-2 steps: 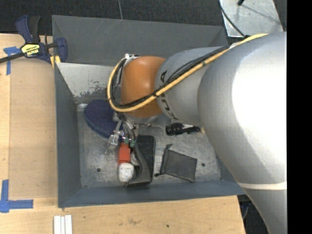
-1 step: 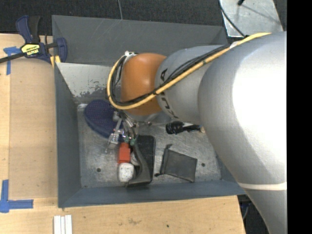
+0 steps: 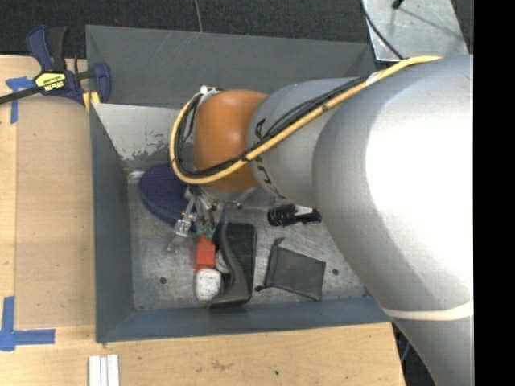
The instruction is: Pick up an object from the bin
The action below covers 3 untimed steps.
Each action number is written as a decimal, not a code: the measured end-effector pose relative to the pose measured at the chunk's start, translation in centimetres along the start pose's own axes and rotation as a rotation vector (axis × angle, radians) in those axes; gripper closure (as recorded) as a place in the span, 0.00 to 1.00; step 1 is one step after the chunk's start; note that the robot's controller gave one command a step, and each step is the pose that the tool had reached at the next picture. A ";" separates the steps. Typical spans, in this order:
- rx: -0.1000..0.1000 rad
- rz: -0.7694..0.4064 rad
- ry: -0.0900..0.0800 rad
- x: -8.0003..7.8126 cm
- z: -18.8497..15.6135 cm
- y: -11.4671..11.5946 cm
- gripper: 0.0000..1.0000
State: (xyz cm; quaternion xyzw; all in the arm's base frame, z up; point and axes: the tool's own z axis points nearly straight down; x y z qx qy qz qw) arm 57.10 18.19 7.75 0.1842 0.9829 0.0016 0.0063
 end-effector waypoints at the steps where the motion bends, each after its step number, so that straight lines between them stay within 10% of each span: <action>1: 0.003 0.000 0.007 -0.2 -0.4 0.1 0.00; 2: -0.006 0.003 -0.012 -0.8 -0.8 0.1 1.00; 3: -0.002 0.004 -0.002 -1.3 -2.2 0.2 1.00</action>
Offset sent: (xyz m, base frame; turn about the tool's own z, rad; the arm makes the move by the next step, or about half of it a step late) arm 0.0000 0.0000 0.0000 0.0000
